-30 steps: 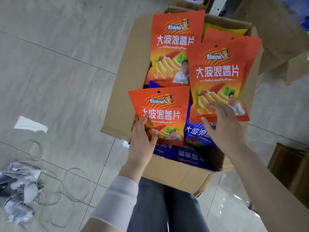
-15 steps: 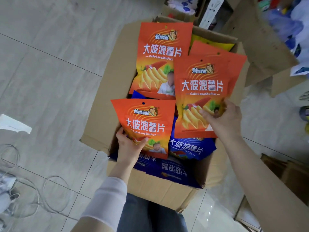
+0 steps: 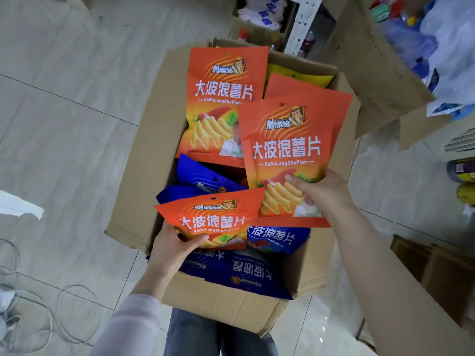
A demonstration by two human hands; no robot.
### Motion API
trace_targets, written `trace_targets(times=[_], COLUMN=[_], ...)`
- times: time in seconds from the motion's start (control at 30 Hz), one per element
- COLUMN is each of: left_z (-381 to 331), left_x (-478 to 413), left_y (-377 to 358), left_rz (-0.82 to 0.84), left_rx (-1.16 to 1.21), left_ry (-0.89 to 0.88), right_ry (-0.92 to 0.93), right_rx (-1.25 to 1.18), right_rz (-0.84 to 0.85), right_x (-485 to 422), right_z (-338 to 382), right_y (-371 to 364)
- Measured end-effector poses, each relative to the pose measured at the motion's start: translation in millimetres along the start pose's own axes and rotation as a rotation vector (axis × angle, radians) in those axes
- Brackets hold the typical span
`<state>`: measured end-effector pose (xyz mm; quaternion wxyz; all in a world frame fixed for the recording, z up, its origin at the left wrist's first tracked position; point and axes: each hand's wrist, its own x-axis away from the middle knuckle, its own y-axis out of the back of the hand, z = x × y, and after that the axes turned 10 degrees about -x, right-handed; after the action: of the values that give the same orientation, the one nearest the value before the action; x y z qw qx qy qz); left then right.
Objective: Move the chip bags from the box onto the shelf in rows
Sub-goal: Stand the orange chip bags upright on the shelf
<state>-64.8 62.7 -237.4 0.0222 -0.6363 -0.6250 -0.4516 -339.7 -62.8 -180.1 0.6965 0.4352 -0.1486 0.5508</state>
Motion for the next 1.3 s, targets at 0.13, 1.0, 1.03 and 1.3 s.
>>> trace_targets(times=[0.13, 1.0, 1.03, 1.3], left_z=[-2.4, -73.7, -73.0, -27.1], left_x=[-0.8, 84.2, 88.2, 110.5], left_y=[4.0, 113.7, 122.9, 210.5], left_rz=[0.091, -0.031, -0.022, -0.049], left_rx=[0.051, 0.337, 0.341, 0.395], left_ry=[0.046, -0.093, -0.100, -0.122], right_ry=[-0.011, 0.219, 0.235, 0.317], right_rx=[-0.051, -0.168, -0.168, -0.170], right_rz=[0.107, -0.030, -0.031, -0.053], right_x=[2.3, 95.1, 103.1, 172.7], right_z=[1.7, 65.6, 72.1, 115.8], right_y=[6.6, 30.9, 26.3, -37.2])
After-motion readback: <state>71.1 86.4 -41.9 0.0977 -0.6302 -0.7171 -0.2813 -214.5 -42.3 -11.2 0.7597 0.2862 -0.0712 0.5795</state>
